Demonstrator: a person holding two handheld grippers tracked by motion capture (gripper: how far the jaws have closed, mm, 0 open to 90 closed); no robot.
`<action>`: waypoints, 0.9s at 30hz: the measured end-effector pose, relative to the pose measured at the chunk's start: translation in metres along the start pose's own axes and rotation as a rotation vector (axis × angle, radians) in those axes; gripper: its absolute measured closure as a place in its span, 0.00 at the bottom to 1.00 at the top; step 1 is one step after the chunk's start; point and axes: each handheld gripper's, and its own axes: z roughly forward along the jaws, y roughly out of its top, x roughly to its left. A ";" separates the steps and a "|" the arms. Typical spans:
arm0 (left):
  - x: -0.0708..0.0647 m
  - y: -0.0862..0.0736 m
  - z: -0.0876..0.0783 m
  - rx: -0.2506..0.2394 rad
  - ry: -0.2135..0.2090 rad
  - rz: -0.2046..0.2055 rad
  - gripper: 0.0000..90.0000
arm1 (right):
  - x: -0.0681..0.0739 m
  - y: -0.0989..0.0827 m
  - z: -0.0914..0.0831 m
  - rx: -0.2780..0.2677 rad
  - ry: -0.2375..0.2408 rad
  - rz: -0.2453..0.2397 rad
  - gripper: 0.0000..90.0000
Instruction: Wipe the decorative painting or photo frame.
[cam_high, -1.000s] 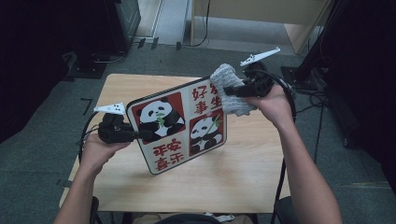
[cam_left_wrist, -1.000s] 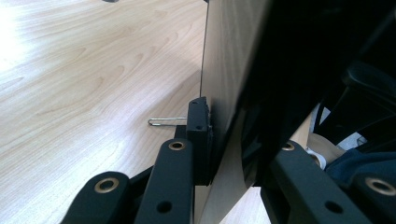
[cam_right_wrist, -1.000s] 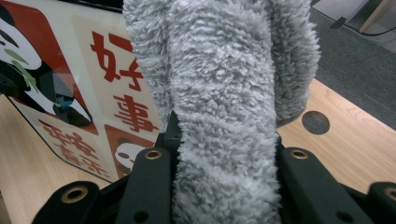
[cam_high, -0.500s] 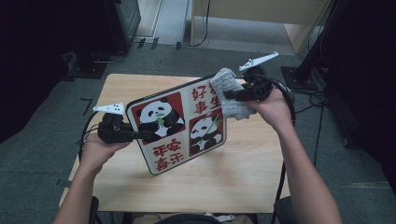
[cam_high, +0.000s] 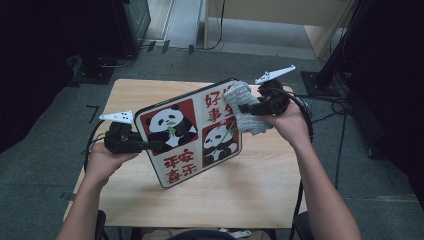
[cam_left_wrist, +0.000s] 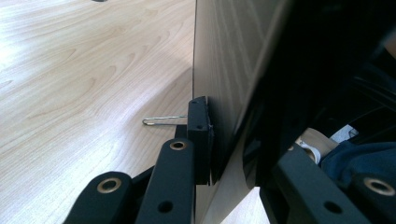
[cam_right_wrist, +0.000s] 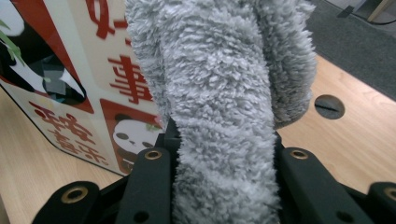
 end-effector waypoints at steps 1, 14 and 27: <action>0.000 0.000 0.000 0.002 -0.003 0.004 0.88 | 0.000 -0.002 0.002 0.004 0.004 -0.002 0.75; 0.001 0.000 0.000 0.001 -0.011 0.011 0.88 | 0.003 -0.021 0.014 -0.004 0.007 -0.022 0.75; 0.001 0.000 0.000 0.001 -0.017 0.010 0.87 | 0.001 -0.040 0.025 -0.002 0.031 -0.001 0.75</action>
